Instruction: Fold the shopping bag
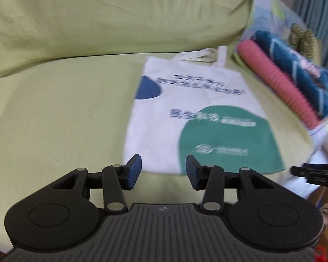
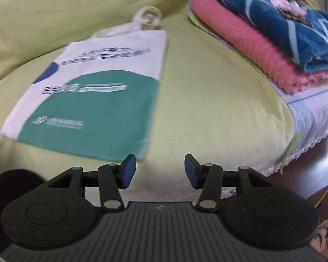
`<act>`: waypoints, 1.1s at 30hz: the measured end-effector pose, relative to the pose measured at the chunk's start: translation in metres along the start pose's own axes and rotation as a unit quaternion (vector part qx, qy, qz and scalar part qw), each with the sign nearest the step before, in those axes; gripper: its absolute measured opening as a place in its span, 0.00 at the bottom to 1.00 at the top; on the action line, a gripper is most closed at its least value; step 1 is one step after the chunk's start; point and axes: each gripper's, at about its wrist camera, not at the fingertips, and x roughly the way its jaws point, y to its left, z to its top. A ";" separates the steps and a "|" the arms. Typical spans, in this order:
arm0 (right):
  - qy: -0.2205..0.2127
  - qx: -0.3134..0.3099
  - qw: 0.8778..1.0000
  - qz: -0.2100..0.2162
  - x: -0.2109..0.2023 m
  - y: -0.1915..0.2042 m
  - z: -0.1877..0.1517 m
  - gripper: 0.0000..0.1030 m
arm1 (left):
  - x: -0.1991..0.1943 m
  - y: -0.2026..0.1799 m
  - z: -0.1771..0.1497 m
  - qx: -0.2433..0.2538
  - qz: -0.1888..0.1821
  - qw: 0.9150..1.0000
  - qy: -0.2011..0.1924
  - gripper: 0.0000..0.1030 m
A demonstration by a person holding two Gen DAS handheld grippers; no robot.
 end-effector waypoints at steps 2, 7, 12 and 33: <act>0.011 0.003 1.000 0.005 0.012 -0.016 0.021 0.44 | 0.016 -0.002 0.013 0.016 0.000 1.000 0.006 0.49; 0.005 0.000 1.000 0.025 0.045 -0.034 0.111 0.44 | 0.070 -0.005 0.043 0.034 -0.006 0.999 0.023 0.49; -0.021 -0.033 0.999 0.030 0.101 -0.029 0.221 0.28 | 0.119 -0.003 0.061 0.034 -0.020 0.999 0.031 0.49; -0.098 0.009 0.974 0.204 0.315 0.026 0.395 0.04 | 0.164 0.001 0.061 0.093 -0.010 0.996 0.002 0.63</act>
